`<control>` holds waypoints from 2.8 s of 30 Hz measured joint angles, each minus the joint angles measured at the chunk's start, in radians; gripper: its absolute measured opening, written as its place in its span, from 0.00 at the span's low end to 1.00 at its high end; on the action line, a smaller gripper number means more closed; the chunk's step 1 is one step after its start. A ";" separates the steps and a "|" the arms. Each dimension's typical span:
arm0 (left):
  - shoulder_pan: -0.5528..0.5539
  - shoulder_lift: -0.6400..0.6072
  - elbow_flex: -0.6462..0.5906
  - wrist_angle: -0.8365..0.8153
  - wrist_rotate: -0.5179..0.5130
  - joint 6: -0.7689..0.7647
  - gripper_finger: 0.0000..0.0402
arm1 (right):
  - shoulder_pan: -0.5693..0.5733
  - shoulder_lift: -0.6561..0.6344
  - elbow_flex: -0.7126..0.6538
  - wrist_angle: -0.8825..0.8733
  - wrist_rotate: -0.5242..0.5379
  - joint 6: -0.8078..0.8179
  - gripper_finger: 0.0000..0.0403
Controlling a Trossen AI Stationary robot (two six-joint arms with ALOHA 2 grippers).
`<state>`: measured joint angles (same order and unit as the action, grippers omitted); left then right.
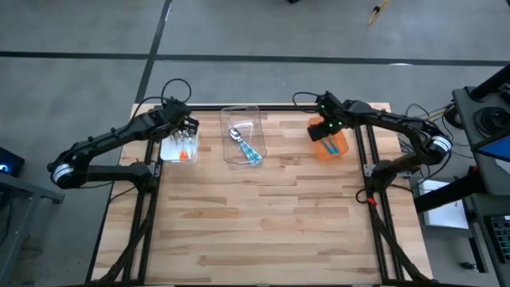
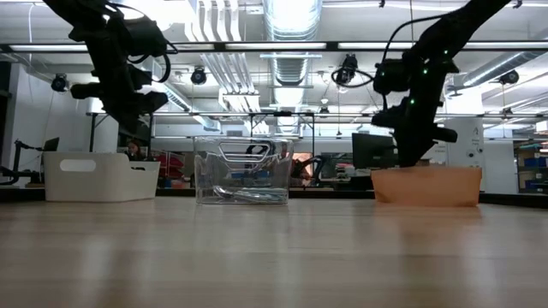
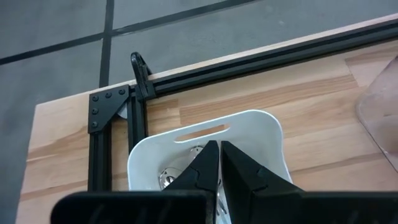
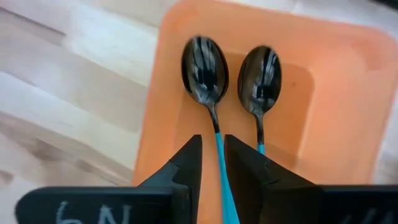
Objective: Sort silverware by color (type)
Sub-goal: Return to Home Position
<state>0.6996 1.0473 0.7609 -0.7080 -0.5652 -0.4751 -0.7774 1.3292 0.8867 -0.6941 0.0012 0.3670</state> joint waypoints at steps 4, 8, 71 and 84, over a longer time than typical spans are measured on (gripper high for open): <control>-0.022 -0.003 0.000 0.000 0.002 0.000 0.00 | 0.006 -0.073 0.005 -0.023 -0.001 0.002 0.12; -0.063 -0.017 0.000 0.000 0.002 0.000 0.00 | 0.042 -0.158 0.008 -0.094 -0.012 0.027 0.08; -0.636 -0.175 -0.041 0.177 -0.013 0.277 0.00 | 0.576 -0.131 -0.142 0.335 0.114 -0.173 0.02; -0.843 -0.557 -0.316 0.424 0.109 0.467 0.00 | 0.549 -0.205 -0.401 0.966 -0.209 -0.413 0.02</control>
<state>-0.1432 0.4901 0.4449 -0.2837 -0.4557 -0.0082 -0.2279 1.1246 0.4855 0.2720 -0.2077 -0.0463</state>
